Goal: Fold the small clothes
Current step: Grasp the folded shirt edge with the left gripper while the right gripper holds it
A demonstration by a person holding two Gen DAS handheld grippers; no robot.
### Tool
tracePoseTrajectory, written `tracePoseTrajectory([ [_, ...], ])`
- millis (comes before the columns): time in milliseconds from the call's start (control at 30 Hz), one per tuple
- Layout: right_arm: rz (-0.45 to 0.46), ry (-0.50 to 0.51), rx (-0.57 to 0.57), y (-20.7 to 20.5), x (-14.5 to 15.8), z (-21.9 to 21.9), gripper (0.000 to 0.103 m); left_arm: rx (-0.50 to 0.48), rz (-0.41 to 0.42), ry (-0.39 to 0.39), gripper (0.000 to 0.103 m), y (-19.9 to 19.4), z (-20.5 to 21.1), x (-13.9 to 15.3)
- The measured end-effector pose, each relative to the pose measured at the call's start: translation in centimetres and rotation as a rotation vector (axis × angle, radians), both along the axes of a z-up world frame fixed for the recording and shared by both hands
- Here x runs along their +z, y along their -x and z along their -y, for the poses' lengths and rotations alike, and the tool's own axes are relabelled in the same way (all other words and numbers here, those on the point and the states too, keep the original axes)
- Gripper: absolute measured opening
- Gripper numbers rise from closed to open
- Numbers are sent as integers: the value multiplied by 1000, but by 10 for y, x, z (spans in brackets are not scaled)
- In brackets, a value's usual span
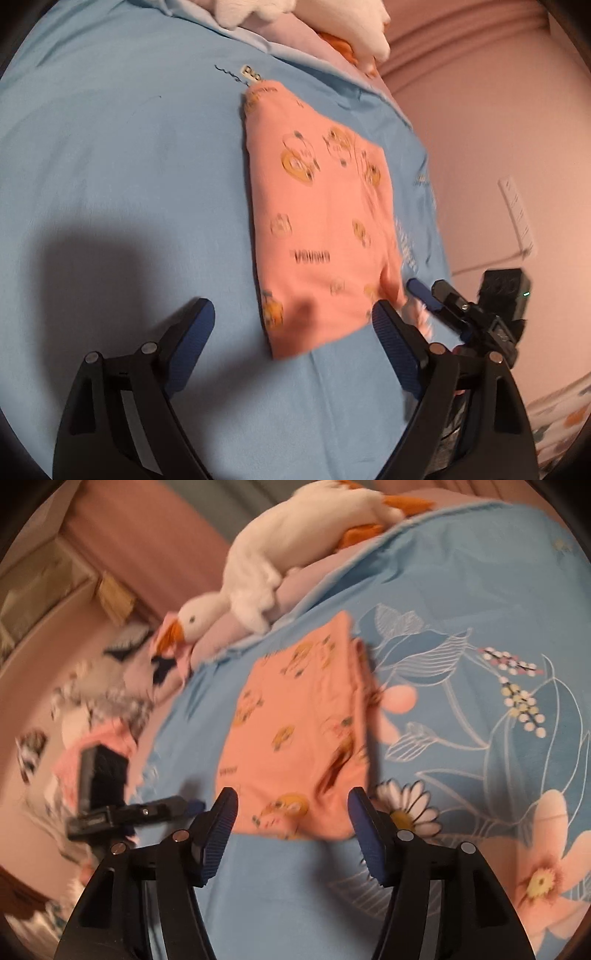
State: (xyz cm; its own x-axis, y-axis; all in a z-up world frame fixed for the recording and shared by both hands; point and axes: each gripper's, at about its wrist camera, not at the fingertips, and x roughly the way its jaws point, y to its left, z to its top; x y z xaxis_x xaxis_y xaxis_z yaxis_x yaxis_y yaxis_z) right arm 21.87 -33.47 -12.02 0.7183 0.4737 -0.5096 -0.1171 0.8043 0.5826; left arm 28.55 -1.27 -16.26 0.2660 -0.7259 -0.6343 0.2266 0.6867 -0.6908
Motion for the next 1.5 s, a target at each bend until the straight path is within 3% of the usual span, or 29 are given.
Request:
tracePoseTrajectory([
  [167, -92, -95, -28, -44, -14, 24, 62, 10, -50, 80, 87, -31, 11, -3],
  [300, -148, -140, 4, -76, -24, 25, 62, -6, -49, 87, 87, -54, 27, -1],
  [500, -152, -147, 134, -101, -25, 9, 62, -52, -32, 78, 87, -73, 48, -4],
  [733, -105, -100, 139, -104, -24, -5, 62, -60, -5, 60, 88, -83, 57, -6],
  [833, -92, -80, 131, -102, -22, -6, 59, -41, -1, 42, 77, -83, 54, -8],
  [900, -94, -73, 117, -102, -22, -5, 53, -19, -3, 15, 54, -82, 50, -10],
  [967, -97, -61, 99, -100, -24, -3, 43, 10, -26, -9, 40, -85, 46, -14],
  [1067, -79, 3, 75, -94, -22, -13, 36, 43, -47, -26, 34, -85, 44, -16],
  [1233, -32, 155, 22, -80, -11, -36, 28, 41, 27, -145, 27, -74, 57, -1],
  [1500, 102, 266, 37, -27, 23, -67, 26, 39, 132, -151, 25, -23, 35, 37],
])
